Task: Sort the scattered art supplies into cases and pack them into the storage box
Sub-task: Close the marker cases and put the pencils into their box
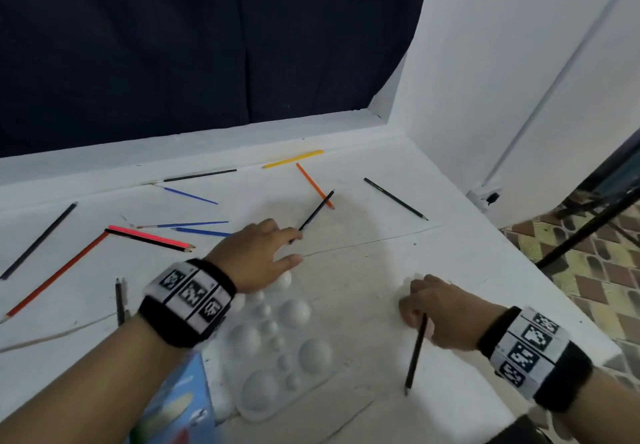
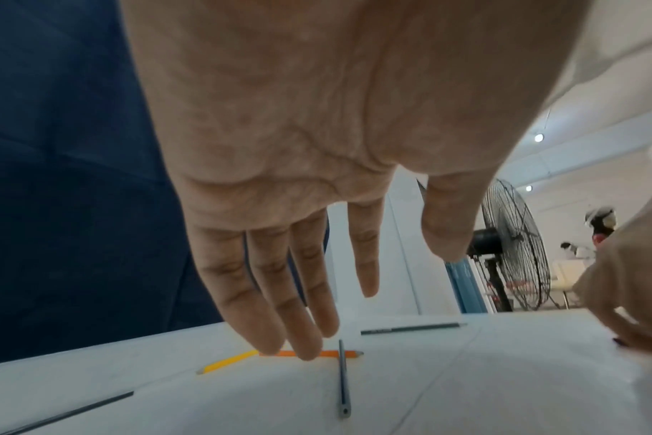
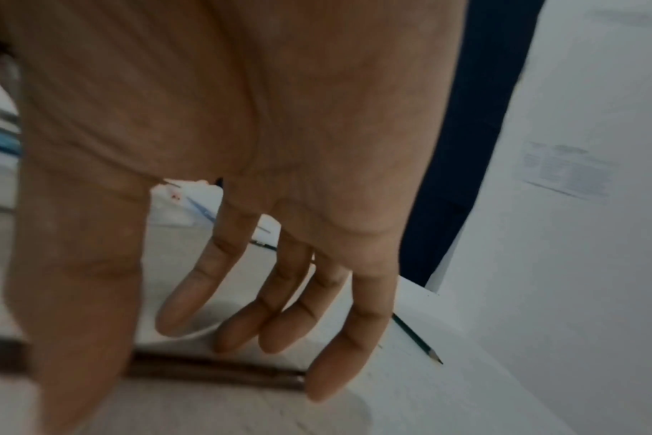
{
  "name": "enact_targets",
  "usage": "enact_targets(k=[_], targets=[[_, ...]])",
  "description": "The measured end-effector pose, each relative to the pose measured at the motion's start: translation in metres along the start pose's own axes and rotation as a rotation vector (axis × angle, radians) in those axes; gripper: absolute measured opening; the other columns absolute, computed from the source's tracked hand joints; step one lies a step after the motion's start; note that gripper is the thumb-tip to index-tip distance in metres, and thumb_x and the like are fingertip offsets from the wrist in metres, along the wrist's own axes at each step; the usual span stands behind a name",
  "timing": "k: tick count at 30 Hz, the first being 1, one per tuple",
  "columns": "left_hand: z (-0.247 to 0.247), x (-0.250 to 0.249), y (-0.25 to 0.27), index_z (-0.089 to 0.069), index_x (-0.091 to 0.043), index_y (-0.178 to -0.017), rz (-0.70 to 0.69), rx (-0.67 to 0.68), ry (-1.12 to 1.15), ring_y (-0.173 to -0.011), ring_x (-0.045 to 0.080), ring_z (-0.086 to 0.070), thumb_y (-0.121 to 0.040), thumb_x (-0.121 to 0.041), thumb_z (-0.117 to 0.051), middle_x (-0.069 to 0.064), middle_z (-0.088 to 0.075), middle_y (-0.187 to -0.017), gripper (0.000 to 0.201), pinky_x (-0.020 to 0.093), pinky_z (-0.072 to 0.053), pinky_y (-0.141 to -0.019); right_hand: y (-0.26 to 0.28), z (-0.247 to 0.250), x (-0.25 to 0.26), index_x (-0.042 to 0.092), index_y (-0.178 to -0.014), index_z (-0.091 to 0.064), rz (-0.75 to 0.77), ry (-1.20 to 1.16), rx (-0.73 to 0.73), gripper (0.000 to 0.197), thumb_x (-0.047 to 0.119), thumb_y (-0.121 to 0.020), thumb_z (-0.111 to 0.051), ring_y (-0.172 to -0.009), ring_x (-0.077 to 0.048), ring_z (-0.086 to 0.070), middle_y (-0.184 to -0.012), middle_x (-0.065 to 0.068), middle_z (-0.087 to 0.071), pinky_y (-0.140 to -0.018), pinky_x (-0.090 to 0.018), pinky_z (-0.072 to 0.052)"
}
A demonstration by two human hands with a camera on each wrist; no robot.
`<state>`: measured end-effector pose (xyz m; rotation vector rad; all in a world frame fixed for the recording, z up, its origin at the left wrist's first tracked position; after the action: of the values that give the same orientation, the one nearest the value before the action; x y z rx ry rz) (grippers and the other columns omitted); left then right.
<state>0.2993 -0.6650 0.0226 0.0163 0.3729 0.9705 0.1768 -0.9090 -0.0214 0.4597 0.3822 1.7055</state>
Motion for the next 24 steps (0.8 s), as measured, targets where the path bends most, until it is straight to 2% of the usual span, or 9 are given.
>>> enact_targets(k=[3, 6, 9, 12, 14, 16, 19, 22, 24], targets=[[-0.013, -0.004, -0.04, -0.046, -0.039, -0.139, 0.034, 0.05, -0.076, -0.118, 0.022, -0.053, -0.097, -0.054, -0.047, -0.002, -0.049, -0.129, 0.044, 0.039, -0.045, -0.1, -0.006, 0.0, -0.005, 0.022, -0.085, -0.061, 0.073, 0.031, 0.074, 0.022, 0.012, -0.073, -0.076, -0.092, -0.011, -0.043, -0.094, 0.013, -0.05, -0.077, -0.029, -0.044], [-0.021, -0.008, -0.069, -0.045, -0.033, -0.139, 0.063, 0.062, -0.127, -0.119, 0.028, -0.052, -0.098, -0.049, -0.048, 0.004, -0.046, -0.132, 0.045, 0.043, -0.046, -0.1, -0.018, 0.009, -0.015, 0.022, -0.088, -0.061, 0.095, 0.102, 0.064, 0.013, 0.026, -0.084, -0.072, -0.092, -0.015, -0.053, -0.097, 0.01, -0.056, -0.074, -0.025, -0.038], [-0.024, -0.007, -0.089, -0.041, -0.027, -0.138, 0.104, 0.054, -0.118, -0.114, 0.032, -0.054, -0.097, -0.044, -0.052, 0.009, -0.046, -0.129, 0.045, 0.044, -0.047, -0.095, -0.033, 0.027, -0.029, 0.023, -0.093, -0.059, 0.111, 0.041, -0.032, 0.006, 0.026, -0.092, -0.064, -0.089, -0.012, -0.05, -0.094, 0.011, -0.052, -0.076, -0.025, -0.042], [-0.032, -0.005, -0.104, -0.033, -0.025, -0.142, 0.125, 0.082, -0.117, -0.113, 0.035, -0.054, -0.095, -0.039, -0.057, 0.012, -0.045, -0.129, 0.054, 0.043, -0.047, -0.092, -0.039, 0.058, -0.04, 0.031, -0.079, -0.052, 0.1, -0.206, -0.222, 0.021, 0.023, -0.092, -0.065, -0.07, -0.011, -0.055, -0.081, 0.012, -0.057, -0.065, -0.019, -0.045], [-0.036, -0.002, -0.113, -0.03, -0.023, -0.144, 0.148, 0.104, -0.086, -0.112, 0.037, -0.055, -0.095, -0.031, -0.059, 0.014, -0.046, -0.128, 0.058, 0.041, -0.046, -0.089, -0.036, 0.079, -0.043, 0.027, -0.078, -0.055, 0.096, -0.418, -0.398, 0.02, 0.019, -0.093, -0.065, -0.057, -0.009, -0.055, -0.071, 0.014, -0.057, -0.054, -0.015, -0.043], [-0.039, -0.001, -0.12, -0.03, -0.019, -0.143, 0.169, 0.114, -0.044, -0.108, 0.037, -0.057, -0.096, -0.021, -0.056, 0.018, -0.053, -0.124, 0.054, 0.039, -0.044, -0.084, -0.034, 0.091, -0.043, 0.023, -0.08, -0.056, 0.086, -0.628, -0.532, 0.017, 0.017, -0.094, -0.062, -0.055, -0.012, -0.057, -0.069, 0.011, -0.059, -0.057, -0.021, -0.048], [-0.037, -0.001, -0.12, -0.031, -0.017, -0.14, 0.206, 0.111, -0.013, -0.104, 0.038, -0.059, -0.097, -0.012, -0.048, 0.022, -0.058, -0.119, 0.047, 0.039, -0.044, -0.08, -0.036, 0.099, -0.036, 0.016, -0.084, -0.058, 0.109, -0.949, -0.625, 0.013, 0.011, -0.095, -0.06, -0.059, -0.019, -0.062, -0.073, -0.003, -0.065, -0.061, -0.036, -0.054], [-0.022, -0.005, -0.104, -0.035, -0.015, -0.142, 0.211, 0.079, 0.073, -0.106, 0.034, -0.058, -0.096, -0.009, -0.046, 0.018, -0.059, -0.121, 0.047, 0.034, -0.044, -0.082, -0.037, 0.105, -0.019, 0.009, -0.09, -0.057, 0.149, -1.181, -0.656, 0.007, 0.008, -0.097, -0.057, -0.057, -0.025, -0.062, -0.075, -0.011, -0.068, -0.06, -0.037, -0.054], [0.001, -0.007, -0.08, -0.04, -0.019, -0.142, 0.189, -0.032, 0.225, -0.1, 0.025, -0.062, -0.098, -0.009, -0.047, 0.009, -0.062, -0.114, 0.046, 0.028, -0.045, -0.077, -0.038, 0.111, -0.003, 0.01, -0.093, -0.055, 0.182, -1.275, -0.673, 0.006, 0.006, -0.098, -0.055, -0.056, -0.027, -0.061, -0.075, -0.013, -0.068, -0.059, -0.037, -0.054]])
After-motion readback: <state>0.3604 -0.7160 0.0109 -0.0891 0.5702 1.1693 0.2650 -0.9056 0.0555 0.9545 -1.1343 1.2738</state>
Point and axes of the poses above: each hand's wrist, its own y-axis away from the middle knuckle, its own z-axis out of the back of the hand, x = y × z, the point moved 8 cm from there along -y, towards the middle knuckle
